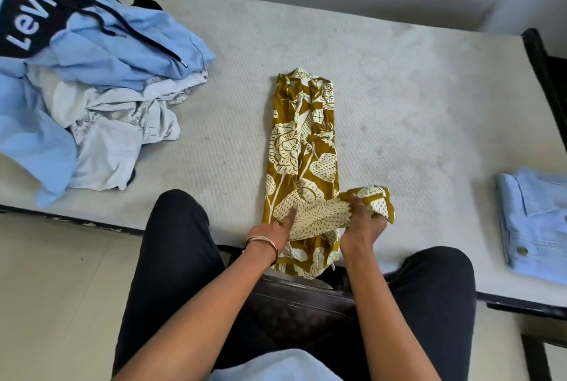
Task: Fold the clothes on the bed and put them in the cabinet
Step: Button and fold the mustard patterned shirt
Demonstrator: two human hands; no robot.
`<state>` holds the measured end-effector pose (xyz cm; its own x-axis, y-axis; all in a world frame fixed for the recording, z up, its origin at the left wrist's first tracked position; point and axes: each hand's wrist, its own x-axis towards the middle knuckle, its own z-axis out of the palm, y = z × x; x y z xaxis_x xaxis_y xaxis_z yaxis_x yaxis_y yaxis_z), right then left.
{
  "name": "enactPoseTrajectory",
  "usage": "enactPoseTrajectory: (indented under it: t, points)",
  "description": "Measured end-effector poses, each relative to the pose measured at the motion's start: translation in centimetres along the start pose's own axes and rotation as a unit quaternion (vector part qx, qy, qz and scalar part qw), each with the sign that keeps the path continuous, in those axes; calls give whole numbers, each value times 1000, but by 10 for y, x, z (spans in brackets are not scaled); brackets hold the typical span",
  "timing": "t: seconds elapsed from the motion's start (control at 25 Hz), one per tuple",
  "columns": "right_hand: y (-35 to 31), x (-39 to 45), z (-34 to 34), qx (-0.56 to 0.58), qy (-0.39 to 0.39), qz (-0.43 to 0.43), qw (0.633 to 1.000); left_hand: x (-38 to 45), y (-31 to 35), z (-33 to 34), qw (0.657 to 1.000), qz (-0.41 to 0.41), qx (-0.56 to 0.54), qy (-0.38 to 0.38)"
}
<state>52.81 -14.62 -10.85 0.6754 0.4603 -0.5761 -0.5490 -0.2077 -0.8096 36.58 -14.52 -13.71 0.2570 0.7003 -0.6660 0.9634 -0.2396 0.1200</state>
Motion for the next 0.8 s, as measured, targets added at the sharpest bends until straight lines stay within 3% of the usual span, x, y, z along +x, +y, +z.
enactPoseTrajectory:
  t: [0.12,0.32,0.44,0.56,0.64,0.8]
  points:
    - [-2,-13,14,-158,39,-101,981,2,-7,-5,996,15,58,-62]
    - [-5,-17,60,-249,53,-209,944,8,-15,-32,989,39,112,-90]
    - [9,-9,107,-311,-47,-233,920,20,-31,-38,985,50,-23,-161]
    - [33,14,134,-356,-205,-151,899,32,-57,-44,929,-20,-271,-252]
    - [46,34,125,-405,-215,-152,875,42,-69,-47,908,-66,-362,-203]
    - [58,63,89,-430,-127,-204,870,70,-72,-44,904,-121,-409,19]
